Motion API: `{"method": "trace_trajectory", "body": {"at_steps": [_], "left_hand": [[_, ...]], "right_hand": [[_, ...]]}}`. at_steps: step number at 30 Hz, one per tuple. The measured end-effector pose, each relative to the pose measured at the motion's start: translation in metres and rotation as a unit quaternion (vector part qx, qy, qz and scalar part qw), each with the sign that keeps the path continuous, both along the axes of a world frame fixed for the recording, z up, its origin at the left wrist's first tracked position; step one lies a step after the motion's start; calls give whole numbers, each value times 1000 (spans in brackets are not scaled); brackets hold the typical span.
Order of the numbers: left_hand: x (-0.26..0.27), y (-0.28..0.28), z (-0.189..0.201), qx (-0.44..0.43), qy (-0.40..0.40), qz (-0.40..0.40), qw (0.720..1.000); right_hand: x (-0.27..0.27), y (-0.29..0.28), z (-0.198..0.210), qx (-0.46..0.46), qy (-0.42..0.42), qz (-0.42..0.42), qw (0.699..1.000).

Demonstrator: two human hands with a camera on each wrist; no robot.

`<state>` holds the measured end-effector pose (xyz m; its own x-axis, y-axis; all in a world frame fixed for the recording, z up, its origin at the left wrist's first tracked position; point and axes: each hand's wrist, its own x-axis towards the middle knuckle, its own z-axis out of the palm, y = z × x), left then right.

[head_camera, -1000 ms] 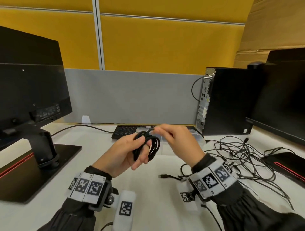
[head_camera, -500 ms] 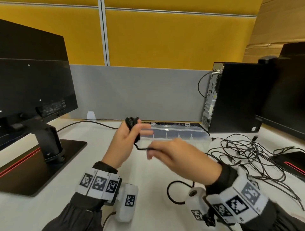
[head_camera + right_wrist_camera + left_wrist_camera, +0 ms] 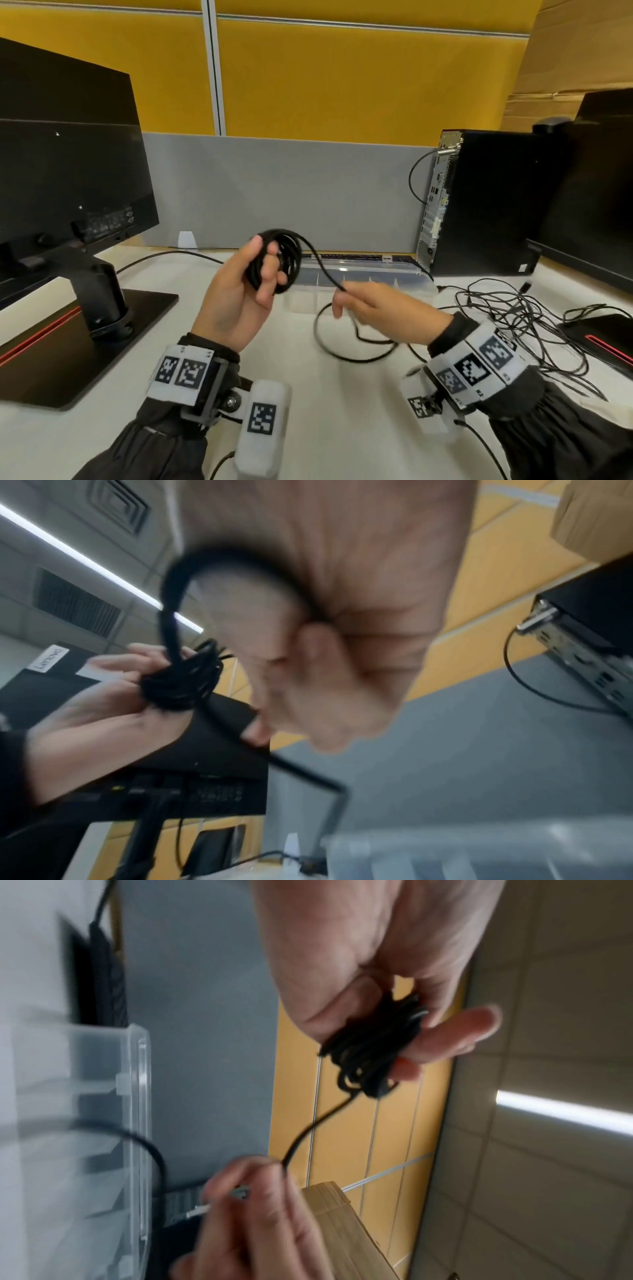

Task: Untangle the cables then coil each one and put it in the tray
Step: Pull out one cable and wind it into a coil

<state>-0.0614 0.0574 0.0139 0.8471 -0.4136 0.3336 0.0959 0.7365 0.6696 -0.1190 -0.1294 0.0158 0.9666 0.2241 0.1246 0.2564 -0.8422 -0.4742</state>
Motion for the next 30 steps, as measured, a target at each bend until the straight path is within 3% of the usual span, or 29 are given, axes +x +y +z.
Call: {"method": "trace_trajectory", "body": {"at_steps": [3, 6, 12, 17, 21, 26, 30], "left_hand": [[9, 1, -2, -76, 36, 46, 995], [17, 4, -3, -116, 47, 99, 987], [28, 19, -3, -133, 64, 160, 976], [32, 19, -4, -129, 67, 200, 969], [31, 18, -4, -97, 38, 228, 968], [34, 14, -11, 5, -15, 253, 967], [44, 6, -20, 148, -94, 241, 955]], "right_hand": [[-8, 1, -7, 21, 42, 17, 999], [-10, -13, 0, 9, 1, -31, 999], [-17, -62, 3, 139, 26, -120, 983], [-18, -60, -19, 49, 48, -139, 988], [-26, -32, -31, -145, 79, -18, 986], [-45, 14, -26, -190, 63, 122, 972], [-57, 36, 3, -147, -12, 213, 966]]}}
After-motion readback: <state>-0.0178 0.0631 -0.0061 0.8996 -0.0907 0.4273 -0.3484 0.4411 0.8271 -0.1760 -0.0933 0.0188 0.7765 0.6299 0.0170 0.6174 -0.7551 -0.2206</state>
